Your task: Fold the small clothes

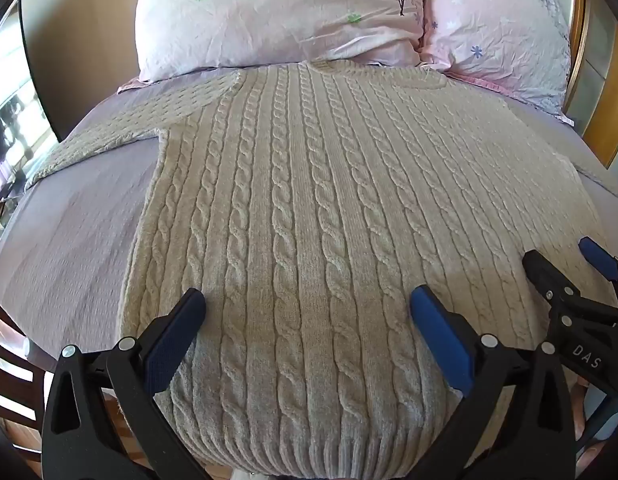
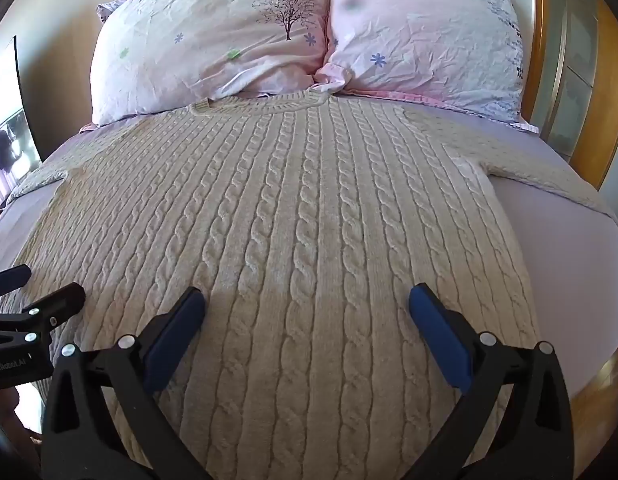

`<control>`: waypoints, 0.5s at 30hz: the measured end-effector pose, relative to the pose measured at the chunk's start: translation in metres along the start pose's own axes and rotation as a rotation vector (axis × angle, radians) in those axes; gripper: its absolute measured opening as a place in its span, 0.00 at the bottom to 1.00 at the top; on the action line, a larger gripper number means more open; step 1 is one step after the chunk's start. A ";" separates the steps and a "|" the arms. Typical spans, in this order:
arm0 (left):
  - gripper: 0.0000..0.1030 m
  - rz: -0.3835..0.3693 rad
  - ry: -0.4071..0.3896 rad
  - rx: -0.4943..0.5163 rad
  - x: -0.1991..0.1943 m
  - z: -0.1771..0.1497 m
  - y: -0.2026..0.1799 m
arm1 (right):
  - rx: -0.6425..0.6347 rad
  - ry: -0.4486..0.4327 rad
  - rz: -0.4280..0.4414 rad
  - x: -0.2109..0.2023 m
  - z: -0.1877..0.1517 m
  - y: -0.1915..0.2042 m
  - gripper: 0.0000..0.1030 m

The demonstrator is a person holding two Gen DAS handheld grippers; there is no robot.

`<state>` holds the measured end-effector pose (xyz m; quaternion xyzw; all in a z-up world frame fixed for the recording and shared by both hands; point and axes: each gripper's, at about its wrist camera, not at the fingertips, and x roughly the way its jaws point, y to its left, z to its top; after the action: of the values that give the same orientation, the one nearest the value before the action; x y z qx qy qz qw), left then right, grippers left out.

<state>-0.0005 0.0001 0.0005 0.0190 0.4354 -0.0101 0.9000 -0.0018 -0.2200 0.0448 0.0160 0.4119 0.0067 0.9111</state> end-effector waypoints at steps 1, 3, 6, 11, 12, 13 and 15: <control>0.99 0.000 0.001 0.000 0.000 0.000 0.000 | -0.001 0.002 0.001 0.000 0.000 -0.001 0.98; 0.99 0.000 0.002 0.001 0.000 0.000 0.000 | -0.002 -0.001 -0.009 0.000 0.000 0.000 0.98; 0.99 0.000 0.003 0.000 0.000 0.000 0.000 | -0.002 -0.001 -0.009 -0.001 -0.001 0.000 0.98; 0.99 0.000 0.003 0.000 0.000 0.000 0.000 | -0.002 -0.003 -0.009 -0.001 -0.001 0.000 0.98; 0.99 0.000 0.003 0.000 0.001 0.001 0.000 | -0.002 -0.003 -0.010 -0.001 -0.001 0.000 0.98; 0.99 0.000 0.004 0.000 0.001 0.001 0.000 | -0.002 -0.003 -0.010 -0.001 -0.001 0.000 0.98; 0.99 0.000 0.000 0.000 0.000 0.000 0.000 | -0.003 -0.003 -0.010 -0.001 -0.001 0.000 0.98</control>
<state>-0.0001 0.0001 0.0006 0.0190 0.4355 -0.0099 0.9000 -0.0031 -0.2202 0.0452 0.0129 0.4107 0.0028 0.9117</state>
